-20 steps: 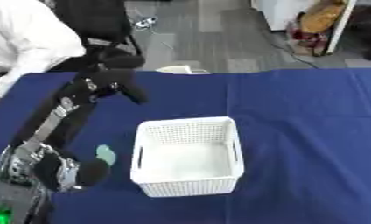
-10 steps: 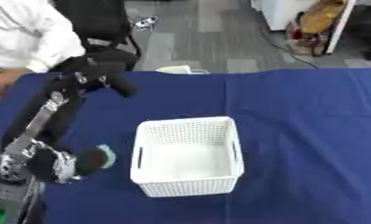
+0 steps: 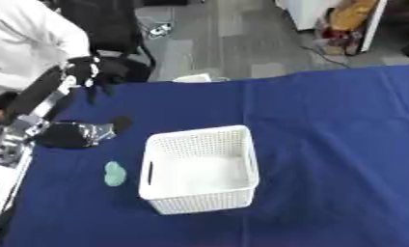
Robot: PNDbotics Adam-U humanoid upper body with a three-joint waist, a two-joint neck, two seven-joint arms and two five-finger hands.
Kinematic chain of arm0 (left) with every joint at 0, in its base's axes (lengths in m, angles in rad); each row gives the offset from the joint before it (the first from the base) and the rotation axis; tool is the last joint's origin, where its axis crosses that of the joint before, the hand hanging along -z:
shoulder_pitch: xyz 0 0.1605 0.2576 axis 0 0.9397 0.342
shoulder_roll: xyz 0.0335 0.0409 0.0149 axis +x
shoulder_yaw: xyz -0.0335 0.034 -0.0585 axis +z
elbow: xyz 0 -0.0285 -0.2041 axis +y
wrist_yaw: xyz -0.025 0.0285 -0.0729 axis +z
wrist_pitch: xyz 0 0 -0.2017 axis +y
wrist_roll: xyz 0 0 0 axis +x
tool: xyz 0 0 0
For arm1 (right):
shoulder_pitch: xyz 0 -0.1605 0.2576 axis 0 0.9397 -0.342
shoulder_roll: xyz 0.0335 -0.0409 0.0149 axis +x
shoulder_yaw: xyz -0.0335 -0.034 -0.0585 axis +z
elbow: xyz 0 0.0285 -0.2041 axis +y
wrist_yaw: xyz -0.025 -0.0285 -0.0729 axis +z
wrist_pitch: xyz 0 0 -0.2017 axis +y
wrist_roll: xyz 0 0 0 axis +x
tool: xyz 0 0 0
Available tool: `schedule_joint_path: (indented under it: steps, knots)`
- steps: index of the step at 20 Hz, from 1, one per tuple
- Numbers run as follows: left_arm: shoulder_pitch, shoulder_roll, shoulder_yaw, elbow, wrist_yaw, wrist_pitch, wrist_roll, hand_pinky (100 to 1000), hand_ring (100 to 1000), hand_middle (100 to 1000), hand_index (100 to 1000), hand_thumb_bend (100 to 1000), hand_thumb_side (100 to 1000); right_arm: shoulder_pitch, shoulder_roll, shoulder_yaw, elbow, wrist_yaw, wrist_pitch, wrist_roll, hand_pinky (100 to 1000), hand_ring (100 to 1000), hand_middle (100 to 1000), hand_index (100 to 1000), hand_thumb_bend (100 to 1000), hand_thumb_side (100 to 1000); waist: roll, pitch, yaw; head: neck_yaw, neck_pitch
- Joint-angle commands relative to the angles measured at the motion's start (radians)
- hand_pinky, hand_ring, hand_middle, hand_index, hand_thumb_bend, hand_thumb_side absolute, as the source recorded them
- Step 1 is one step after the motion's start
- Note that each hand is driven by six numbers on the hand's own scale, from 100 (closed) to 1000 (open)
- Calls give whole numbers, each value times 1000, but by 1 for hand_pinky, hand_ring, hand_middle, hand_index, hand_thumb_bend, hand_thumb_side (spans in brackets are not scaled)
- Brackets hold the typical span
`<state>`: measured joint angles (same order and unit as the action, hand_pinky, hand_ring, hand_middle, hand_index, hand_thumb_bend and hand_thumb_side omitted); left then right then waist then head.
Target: Pick up objects on the table and place them in the box.
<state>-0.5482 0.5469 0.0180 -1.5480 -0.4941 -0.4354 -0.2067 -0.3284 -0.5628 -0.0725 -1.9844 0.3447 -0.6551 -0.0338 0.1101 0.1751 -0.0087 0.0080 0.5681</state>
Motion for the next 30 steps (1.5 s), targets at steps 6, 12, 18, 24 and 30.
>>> schedule_joint_path:
  steps: [6,12,18,24,30]
  knots:
    - [-54,84,-47,162,-91,-54,-3,115,411,651,813,912,548,-6,-31,7,-16,-1,-15,78,100,255,517,595,634,1000,4,-22,-1,-13,-3]
    - [-68,97,-67,240,-131,-62,-106,189,427,661,809,1000,470,-8,-31,10,-16,-13,-21,114,100,253,516,595,656,1000,5,-22,-3,-13,-3]
    - [-73,104,-72,253,-174,-54,-231,232,443,689,813,1000,416,-7,-30,12,-16,-20,-21,143,100,250,515,595,675,1000,4,-21,-3,-14,-2]
    - [-75,101,-73,259,-197,-30,-318,243,459,718,823,1000,384,-5,-29,11,-16,-25,-22,161,100,250,515,594,684,1000,0,-20,0,-15,-2]
    - [-74,106,-76,270,-189,-26,-359,255,472,738,835,1000,348,-3,-30,11,-16,-26,-23,172,100,249,515,594,691,1000,-1,-19,2,-17,-1]
